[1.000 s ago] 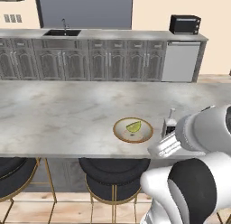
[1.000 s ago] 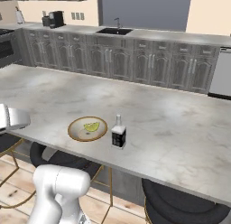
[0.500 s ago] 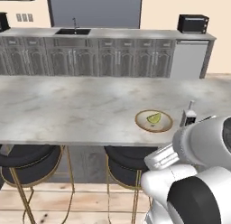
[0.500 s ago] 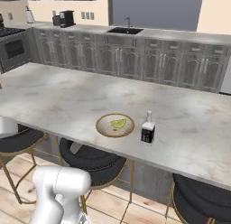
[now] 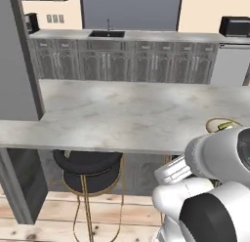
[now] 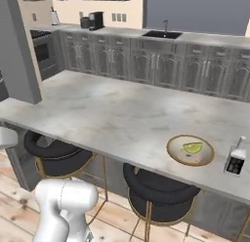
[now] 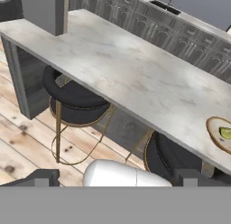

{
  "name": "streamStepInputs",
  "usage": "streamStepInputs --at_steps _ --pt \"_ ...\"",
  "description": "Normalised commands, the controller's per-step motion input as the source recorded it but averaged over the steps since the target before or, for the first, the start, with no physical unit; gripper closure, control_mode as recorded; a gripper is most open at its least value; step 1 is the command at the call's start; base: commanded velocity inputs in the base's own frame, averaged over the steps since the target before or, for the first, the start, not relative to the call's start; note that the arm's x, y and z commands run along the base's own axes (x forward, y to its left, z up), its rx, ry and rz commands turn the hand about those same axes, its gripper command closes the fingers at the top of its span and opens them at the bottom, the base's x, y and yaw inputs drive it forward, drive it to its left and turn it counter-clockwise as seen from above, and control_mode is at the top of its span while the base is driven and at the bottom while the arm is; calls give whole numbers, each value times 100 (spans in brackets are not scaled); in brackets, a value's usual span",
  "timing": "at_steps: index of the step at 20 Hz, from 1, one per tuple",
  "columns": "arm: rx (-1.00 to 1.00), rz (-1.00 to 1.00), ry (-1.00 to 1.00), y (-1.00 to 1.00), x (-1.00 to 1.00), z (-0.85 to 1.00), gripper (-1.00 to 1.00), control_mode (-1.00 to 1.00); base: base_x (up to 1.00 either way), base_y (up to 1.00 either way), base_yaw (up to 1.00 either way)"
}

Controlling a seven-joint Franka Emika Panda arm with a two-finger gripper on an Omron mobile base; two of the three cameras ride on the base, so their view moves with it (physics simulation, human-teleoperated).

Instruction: There is a bowl on the dining counter. Grab a lemon wedge from the fridge and place it in the bowl. Then get the liquor bottle and glass cup from the cabinet and place them next to the bowl.

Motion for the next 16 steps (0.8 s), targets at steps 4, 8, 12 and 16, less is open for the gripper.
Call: streamStepInputs --at_steps 4,8,12,16 --pt "0 0 0 0 0 0 -100 100 29 100 0" --pt "0 0 0 0 0 0 -100 100 35 100 0" --pt "0 0 0 0 0 0 -100 100 30 100 0" --pt "0 0 0 0 0 0 -100 100 29 100 -2"
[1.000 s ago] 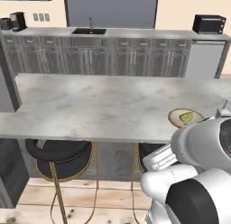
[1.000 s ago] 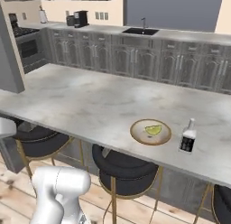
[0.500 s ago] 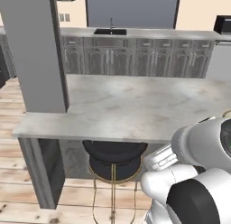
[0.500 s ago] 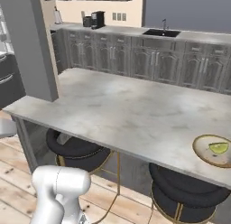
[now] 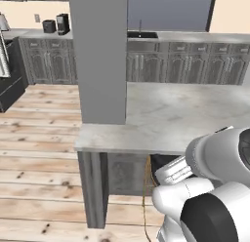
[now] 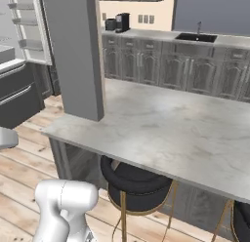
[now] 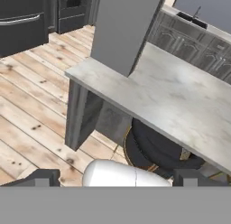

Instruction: There is a bowl on the dining counter. Grab a lemon wedge from the fridge and place it in the bowl. Then get the liquor bottle and glass cup from the cabinet and place them next to the bowl.

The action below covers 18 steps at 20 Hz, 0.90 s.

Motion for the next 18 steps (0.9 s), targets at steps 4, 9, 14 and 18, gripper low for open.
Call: streamStepInputs --at_steps 4,9,14,18 --pt "0 0 0 0 0 0 -100 100 36 100 -10" --pt "0 0 0 0 0 0 -100 100 50 100 -18" --pt "0 0 0 0 0 0 -100 100 60 100 -25" --pt "0 0 0 0 0 0 -100 100 72 100 -36"
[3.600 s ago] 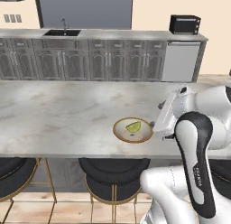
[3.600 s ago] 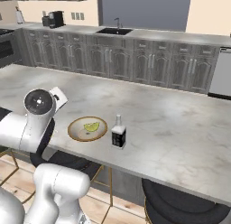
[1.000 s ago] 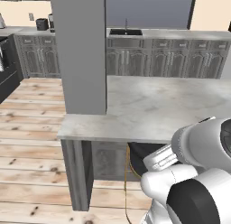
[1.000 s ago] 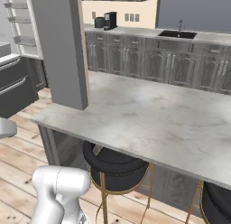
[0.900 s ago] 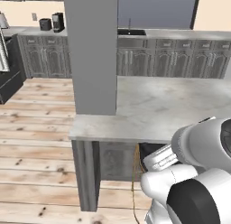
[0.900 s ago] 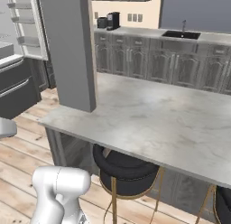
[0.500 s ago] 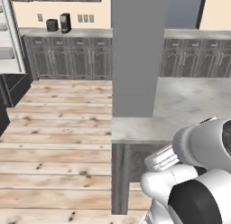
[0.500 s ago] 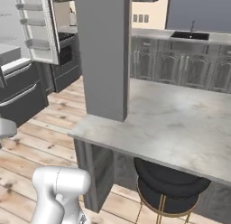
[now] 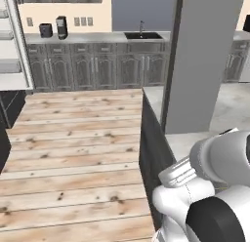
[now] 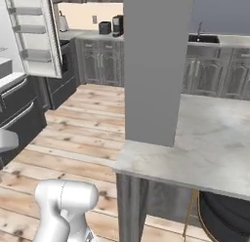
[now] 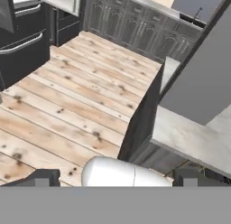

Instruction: There is a bowl on the dining counter. Grab a lemon wedge from the fridge and place it in the bowl. Then get the liquor bottle and glass cup from the cabinet and place them next to the bowl.

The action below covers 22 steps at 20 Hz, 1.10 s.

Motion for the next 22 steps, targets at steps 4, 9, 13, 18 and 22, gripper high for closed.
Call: streamStepInputs --at_steps 4,9,13,18,22 --pt "0 0 0 0 0 0 -100 100 91 92 -40" --pt "0 0 0 0 0 0 -100 100 96 90 -41" --pt "0 0 0 0 0 0 -100 100 96 75 -36" --pt "0 0 0 0 0 0 -100 100 100 40 -26" --pt "0 0 0 0 0 0 -100 100 100 25 -18"
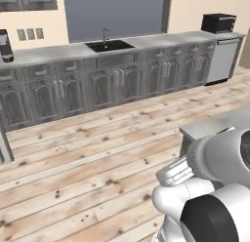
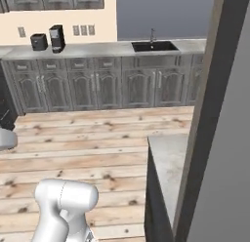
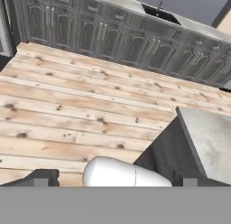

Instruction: There is a bowl on the dining counter. Grab a lemon wedge from the fridge and place it in the bowl. Then get the liquor bottle and glass cup from the cabinet and place them next to the bowl.

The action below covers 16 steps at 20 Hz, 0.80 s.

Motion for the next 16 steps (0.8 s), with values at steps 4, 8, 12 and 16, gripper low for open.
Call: streamStepInputs --at_steps 4,8,12,16 --pt "0 0 0 0 0 0 -100 100 100 20 -13" --pt "0 0 0 0 0 0 -100 100 100 14 -3" --pt "0 0 0 0 0 0 -100 100 100 6 20" --pt "0 0 0 0 0 0 -100 100 100 1 41"
